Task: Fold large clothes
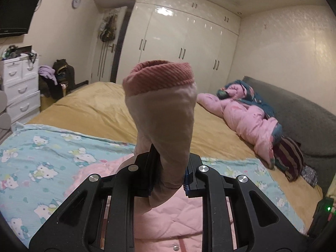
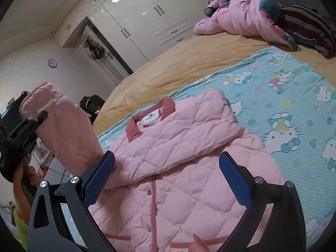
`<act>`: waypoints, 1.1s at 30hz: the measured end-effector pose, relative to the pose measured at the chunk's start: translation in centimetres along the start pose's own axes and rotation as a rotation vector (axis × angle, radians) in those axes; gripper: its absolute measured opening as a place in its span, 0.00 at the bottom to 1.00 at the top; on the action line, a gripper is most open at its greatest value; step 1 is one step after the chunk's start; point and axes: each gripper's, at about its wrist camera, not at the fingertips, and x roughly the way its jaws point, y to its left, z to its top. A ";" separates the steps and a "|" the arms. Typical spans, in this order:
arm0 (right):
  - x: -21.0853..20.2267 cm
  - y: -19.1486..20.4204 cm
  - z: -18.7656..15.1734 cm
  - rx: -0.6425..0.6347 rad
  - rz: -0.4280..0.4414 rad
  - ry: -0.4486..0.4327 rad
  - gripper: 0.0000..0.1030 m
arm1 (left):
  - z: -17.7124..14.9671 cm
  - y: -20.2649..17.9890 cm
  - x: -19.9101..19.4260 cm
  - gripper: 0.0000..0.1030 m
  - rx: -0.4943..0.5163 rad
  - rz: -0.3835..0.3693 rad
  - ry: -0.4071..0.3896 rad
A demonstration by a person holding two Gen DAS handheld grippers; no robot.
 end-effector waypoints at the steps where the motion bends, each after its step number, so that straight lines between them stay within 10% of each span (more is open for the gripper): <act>1: -0.1 -0.5 0.1 0.006 -0.004 -0.004 0.96 | -0.2 -0.2 0.3 0.13 -0.001 -0.005 0.006; 23: 0.9 -5.8 0.2 0.104 -0.063 0.011 0.96 | -8.7 -4.6 8.4 0.13 0.127 -0.099 0.237; 33: 2.0 -6.6 -0.2 0.112 -0.084 0.038 0.96 | -14.8 -6.2 10.6 0.32 0.226 -0.200 0.370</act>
